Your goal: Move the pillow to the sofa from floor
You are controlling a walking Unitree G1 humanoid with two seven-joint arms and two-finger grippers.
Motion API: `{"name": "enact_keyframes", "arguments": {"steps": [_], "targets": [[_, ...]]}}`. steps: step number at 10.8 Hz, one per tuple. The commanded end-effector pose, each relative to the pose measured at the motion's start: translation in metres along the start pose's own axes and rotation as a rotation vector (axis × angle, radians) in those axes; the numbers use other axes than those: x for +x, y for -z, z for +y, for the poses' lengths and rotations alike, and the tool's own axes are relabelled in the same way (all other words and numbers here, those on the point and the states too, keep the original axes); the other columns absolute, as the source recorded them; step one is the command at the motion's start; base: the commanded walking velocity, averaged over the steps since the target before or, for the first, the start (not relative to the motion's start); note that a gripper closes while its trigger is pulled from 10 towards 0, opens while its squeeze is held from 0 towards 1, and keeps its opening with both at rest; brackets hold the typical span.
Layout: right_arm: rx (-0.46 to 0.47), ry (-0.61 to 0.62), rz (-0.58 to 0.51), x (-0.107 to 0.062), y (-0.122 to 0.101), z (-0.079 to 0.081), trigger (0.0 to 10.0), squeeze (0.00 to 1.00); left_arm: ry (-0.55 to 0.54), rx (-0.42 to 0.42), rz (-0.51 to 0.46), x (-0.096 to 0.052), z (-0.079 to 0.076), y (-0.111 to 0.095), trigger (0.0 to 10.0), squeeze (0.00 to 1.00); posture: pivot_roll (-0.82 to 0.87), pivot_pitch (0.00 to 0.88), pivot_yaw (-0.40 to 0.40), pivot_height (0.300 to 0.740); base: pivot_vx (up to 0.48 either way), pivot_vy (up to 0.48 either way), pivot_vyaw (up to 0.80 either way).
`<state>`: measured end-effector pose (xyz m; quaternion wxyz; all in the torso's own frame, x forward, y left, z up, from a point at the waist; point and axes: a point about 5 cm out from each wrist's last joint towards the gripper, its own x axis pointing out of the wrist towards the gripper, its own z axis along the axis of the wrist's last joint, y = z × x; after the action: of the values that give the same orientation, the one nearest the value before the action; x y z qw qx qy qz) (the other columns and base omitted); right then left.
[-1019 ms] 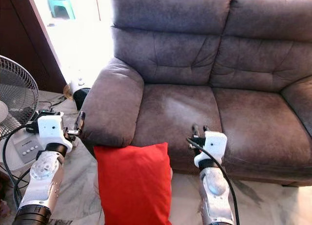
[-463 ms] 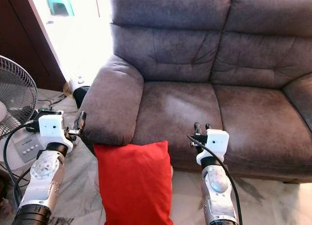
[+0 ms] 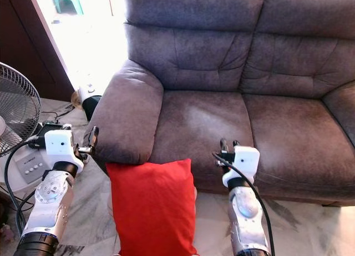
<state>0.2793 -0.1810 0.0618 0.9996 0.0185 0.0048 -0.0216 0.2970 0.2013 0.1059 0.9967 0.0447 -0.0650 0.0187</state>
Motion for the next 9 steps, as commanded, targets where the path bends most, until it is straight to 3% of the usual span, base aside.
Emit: {"name": "enact_keyframes", "arguments": {"steps": [1, 6, 9], "targets": [[0.004, 0.004, 0.005, 0.001, -0.0006, -0.0005, 10.0, 0.0, 0.004, -0.011, -0.014, 0.0029, -0.0018, -0.0052, 10.0, 0.0, 0.02, 0.088, -0.034, 0.74, 0.0, 0.0, 0.0], [0.001, 0.009, 0.003, 0.0021, -0.0018, -0.0026, 10.0, 0.0, 0.005, -0.02, -0.011, 0.0032, -0.0041, -0.0055, 10.0, 0.0, 0.02, 0.086, -0.033, 0.663, 0.0, 0.0, 0.0], [0.007, 0.008, -0.005, 0.0022, -0.0023, -0.0023, 10.0, 0.0, 0.003, -0.023, -0.012, 0.0054, -0.0047, -0.0065, 10.0, 0.0, 0.02, 0.087, -0.033, 0.65, 0.0, 0.0, 0.0]]}}
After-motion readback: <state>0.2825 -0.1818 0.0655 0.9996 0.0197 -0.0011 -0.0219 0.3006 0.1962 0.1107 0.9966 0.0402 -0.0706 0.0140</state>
